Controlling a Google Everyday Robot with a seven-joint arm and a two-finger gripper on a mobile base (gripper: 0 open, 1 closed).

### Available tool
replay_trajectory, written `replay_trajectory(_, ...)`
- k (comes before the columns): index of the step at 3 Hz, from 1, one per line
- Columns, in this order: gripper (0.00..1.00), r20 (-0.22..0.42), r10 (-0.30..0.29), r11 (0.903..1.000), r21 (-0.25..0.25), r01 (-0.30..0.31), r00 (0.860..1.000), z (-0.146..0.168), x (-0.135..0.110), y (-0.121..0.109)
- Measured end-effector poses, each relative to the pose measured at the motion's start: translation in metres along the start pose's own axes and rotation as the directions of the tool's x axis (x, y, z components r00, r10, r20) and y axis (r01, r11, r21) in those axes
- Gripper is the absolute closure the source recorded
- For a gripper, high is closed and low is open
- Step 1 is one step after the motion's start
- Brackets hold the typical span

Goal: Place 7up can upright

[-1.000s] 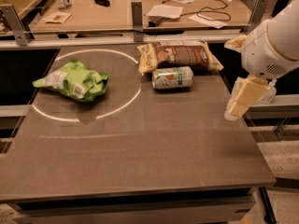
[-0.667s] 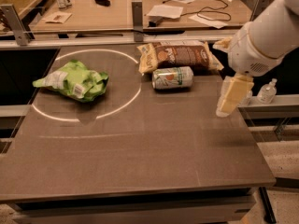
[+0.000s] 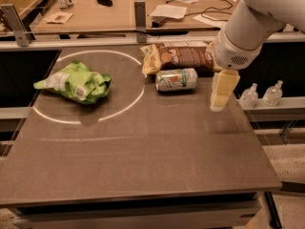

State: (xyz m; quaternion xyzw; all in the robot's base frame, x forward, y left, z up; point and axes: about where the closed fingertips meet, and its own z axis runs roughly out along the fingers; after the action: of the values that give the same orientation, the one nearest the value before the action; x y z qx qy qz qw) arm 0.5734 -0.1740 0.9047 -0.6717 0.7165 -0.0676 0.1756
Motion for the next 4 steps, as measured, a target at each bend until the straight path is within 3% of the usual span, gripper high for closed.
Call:
replay_trajectory(2, 0.0, -0.03, -0.025, 0.9995, -0.019, 0.025, 0.999, 0.01, -0.011, -0.001)
replay_trajectory(4, 0.0, -0.023, -0.006, 0.9943, -0.107, 0.003, 1.0, 0.041, -0.027, -0.002)
